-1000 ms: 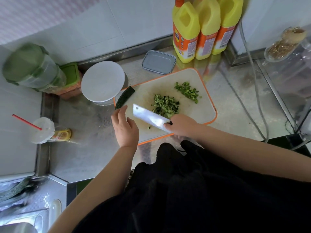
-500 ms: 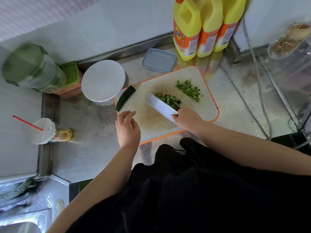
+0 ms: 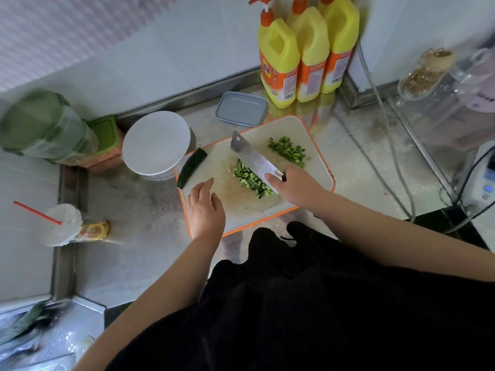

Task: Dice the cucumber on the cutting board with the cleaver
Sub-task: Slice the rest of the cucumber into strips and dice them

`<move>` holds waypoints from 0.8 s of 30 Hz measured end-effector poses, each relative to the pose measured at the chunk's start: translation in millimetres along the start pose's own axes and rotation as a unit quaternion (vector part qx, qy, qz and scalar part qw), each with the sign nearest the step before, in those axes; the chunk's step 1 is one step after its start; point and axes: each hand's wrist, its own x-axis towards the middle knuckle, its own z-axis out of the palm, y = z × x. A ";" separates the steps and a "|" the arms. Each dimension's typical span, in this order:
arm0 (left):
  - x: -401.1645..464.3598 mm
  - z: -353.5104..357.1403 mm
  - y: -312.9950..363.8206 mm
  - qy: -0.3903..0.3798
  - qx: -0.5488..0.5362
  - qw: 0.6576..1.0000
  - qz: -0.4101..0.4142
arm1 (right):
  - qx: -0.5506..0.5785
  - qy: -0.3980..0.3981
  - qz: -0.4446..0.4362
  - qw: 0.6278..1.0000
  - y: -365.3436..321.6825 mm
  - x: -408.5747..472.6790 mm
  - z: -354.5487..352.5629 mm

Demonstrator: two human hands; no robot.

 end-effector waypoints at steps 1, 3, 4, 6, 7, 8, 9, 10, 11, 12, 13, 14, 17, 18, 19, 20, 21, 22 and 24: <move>1.3 0.9 2.9 0.008 -0.002 1.000 0.013 | -0.011 0.010 -0.005 1.000 0.6 -3.7 -2.4; 3.3 1.0 9.9 0.029 -0.008 0.998 0.053 | -0.044 0.048 -0.025 0.998 3.4 -11.1 -3.1; 3.7 0.4 13.9 0.045 -0.013 0.996 0.070 | -0.066 0.068 -0.041 0.995 4.9 -15.3 -2.8; 4.4 -1.9 22.8 0.080 -0.030 0.992 0.090 | -0.110 0.086 -0.070 0.988 10.2 -22.4 0.0; 4.3 -1.8 25.9 0.090 -0.033 0.990 0.103 | -0.129 0.085 -0.078 0.985 12.6 -25.6 1.5; 4.0 -0.7 28.6 0.089 -0.027 0.987 0.128 | -0.144 0.081 -0.082 0.983 15.0 -28.1 2.9; 3.6 1.7 30.3 0.069 -0.015 0.984 0.166 | -0.150 0.076 -0.085 0.982 16.8 -30.3 3.9; 2.7 4.8 31.6 0.029 0.003 0.977 0.209 | -0.147 0.066 -0.085 0.983 17.5 -32.5 4.3; 1.2 8.8 32.8 -0.024 0.033 0.968 0.249 | -0.138 0.054 -0.082 0.986 17.8 -34.3 4.4; -0.9 11.9 35.4 -0.083 0.076 0.955 0.276 | -0.132 0.044 -0.079 0.987 18.0 -35.7 5.2; -3.1 14.7 39.8 -0.140 0.125 0.939 0.287 | -0.132 0.035 -0.075 0.988 18.2 -36.2 6.5; -4.9 17.5 45.7 -0.185 0.169 0.924 0.289 | -0.135 0.026 -0.070 0.988 17.8 -37.1 7.9; -4.9 25.5 64.5 -0.236 0.262 0.889 0.292 | -0.149 0.000 -0.066 0.987 16.8 -39.1 13.7; -3.0 28.8 68.5 -0.251 0.283 0.878 0.294 | -0.152 -0.001 -0.066 0.986 16.8 -39.8 15.5; -0.6 32.0 71.1 -0.268 0.295 0.870 0.291 | -0.154 0.003 -0.064 0.986 16.7 -40.7 16.0; 1.7 34.2 72.4 -0.282 0.301 0.866 0.283 | -0.155 0.012 -0.060 0.986 16.5 -41.8 15.6; 3.7 36.3 72.1 -0.290 0.302 0.867 0.269 | -0.158 0.024 -0.055 0.986 16.7 -42.7 15.1; 5.5 37.3 71.8 -0.294 0.302 0.871 0.254 | -0.164 0.035 -0.051 0.985 17.2 -43.7 14.7; 9.3 39.1 72.0 -0.297 0.303 0.877 0.225 | -0.169 0.057 -0.037 0.983 18.7 -46.6 14.3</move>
